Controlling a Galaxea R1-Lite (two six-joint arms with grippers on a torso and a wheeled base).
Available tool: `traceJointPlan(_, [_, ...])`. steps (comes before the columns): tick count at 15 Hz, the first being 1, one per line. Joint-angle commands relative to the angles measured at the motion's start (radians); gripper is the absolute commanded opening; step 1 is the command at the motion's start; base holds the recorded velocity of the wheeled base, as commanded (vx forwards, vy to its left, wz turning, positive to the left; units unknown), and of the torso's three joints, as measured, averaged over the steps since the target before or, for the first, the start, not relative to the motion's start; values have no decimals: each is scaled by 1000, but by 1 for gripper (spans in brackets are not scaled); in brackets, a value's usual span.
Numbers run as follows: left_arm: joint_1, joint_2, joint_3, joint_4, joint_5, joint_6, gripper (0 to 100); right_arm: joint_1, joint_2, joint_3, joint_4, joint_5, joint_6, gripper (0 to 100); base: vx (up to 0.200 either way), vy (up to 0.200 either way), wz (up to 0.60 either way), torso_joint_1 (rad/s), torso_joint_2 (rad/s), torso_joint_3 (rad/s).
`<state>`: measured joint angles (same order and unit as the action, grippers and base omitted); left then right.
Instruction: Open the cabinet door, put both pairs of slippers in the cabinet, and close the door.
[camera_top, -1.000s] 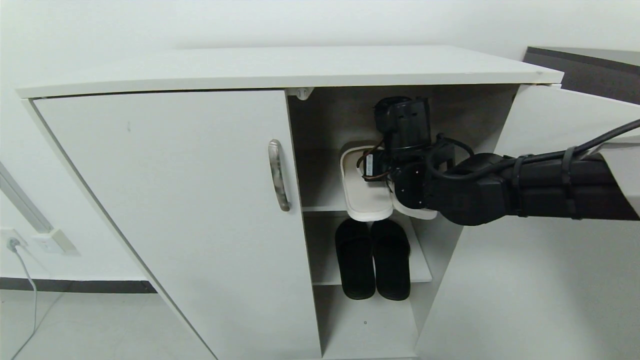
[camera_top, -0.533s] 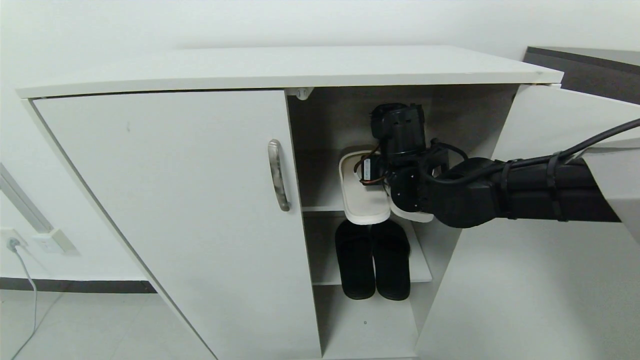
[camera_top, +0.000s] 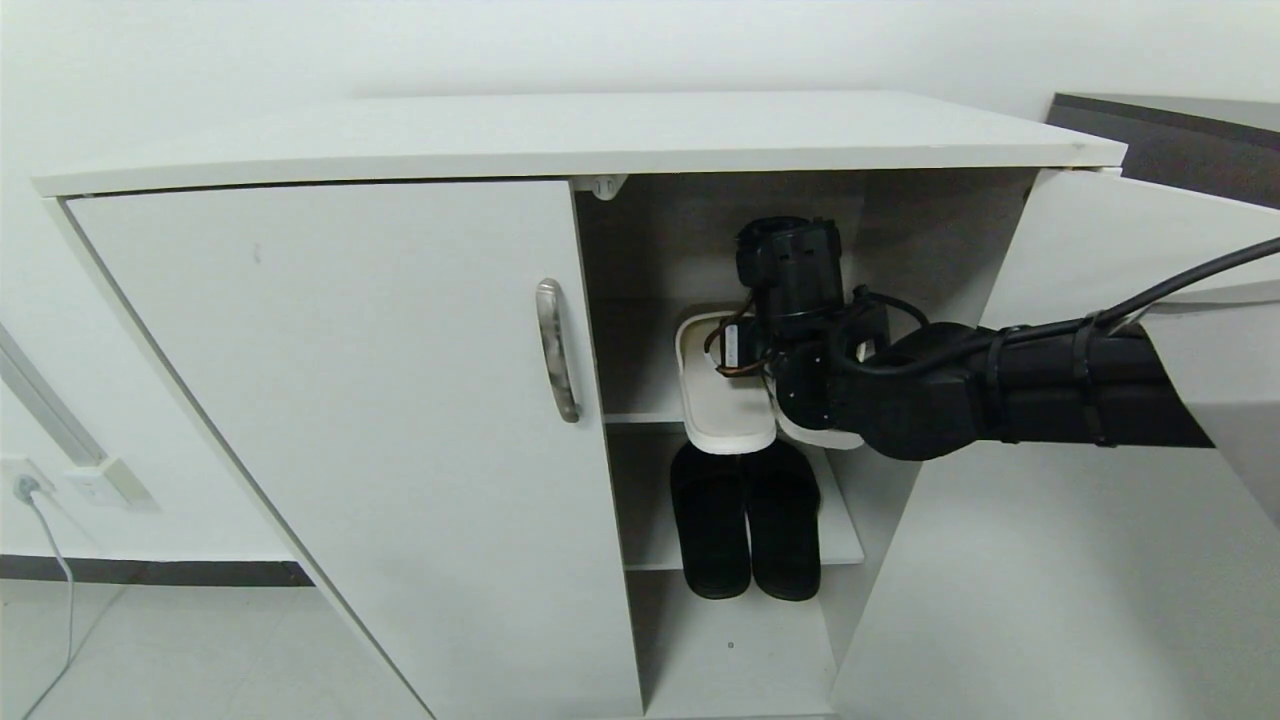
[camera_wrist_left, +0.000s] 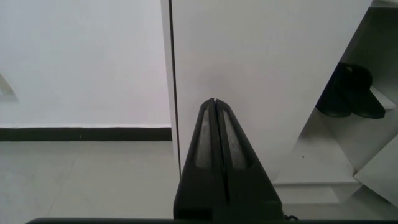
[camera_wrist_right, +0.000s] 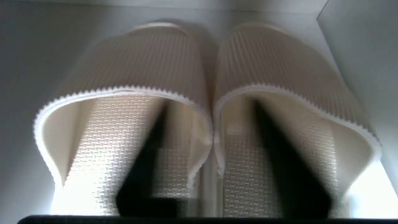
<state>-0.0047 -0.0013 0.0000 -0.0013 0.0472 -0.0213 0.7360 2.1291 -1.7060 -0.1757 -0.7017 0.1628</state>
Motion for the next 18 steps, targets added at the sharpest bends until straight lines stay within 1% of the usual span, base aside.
traceJointPlan(1, [0,1,0,0,0,0,0,2,-6,14,1,1,0,100,0,0,0,0,0,0])
traceJointPlan(3, [0,1,0,0,0,0,0,13,-54,65,-1,-1,-2,100,0,0,0,0,0,0])
traceJointPlan(8, [0,1,0,0,0,0,0,89,-232,244,-31,-9,3,100,0,0,0,0,0,0])
traceJointPlan(9, [0,1,0,0,0,1,0,123,-288,313,-64,-5,1,100,0,0,0,0,0,0])
traceJointPlan(10, [0,1,0,0,0,3,0,152,-353,413,-99,2,1,100,0,0,0,0,0,0])
traceJointPlan(12, [0,1,0,0,-1,3,0,168,-416,548,-186,41,4,100,0,0,0,0,0,0])
traceJointPlan(13, [0,1,0,0,-3,3,0,183,-454,655,-275,62,0,100,0,0,0,0,0,0])
traceJointPlan(15, [0,1,0,0,-9,9,0,212,-485,776,-363,68,-3,100,0,0,0,0,0,0])
traceJointPlan(17, [0,1,0,0,-9,9,0,229,-479,850,-407,85,-2,100,0,0,0,0,0,0])
traceJointPlan(18, [0,1,-2,0,-9,7,0,230,-468,862,-423,90,-2,0,0,0,0,0,0,0])
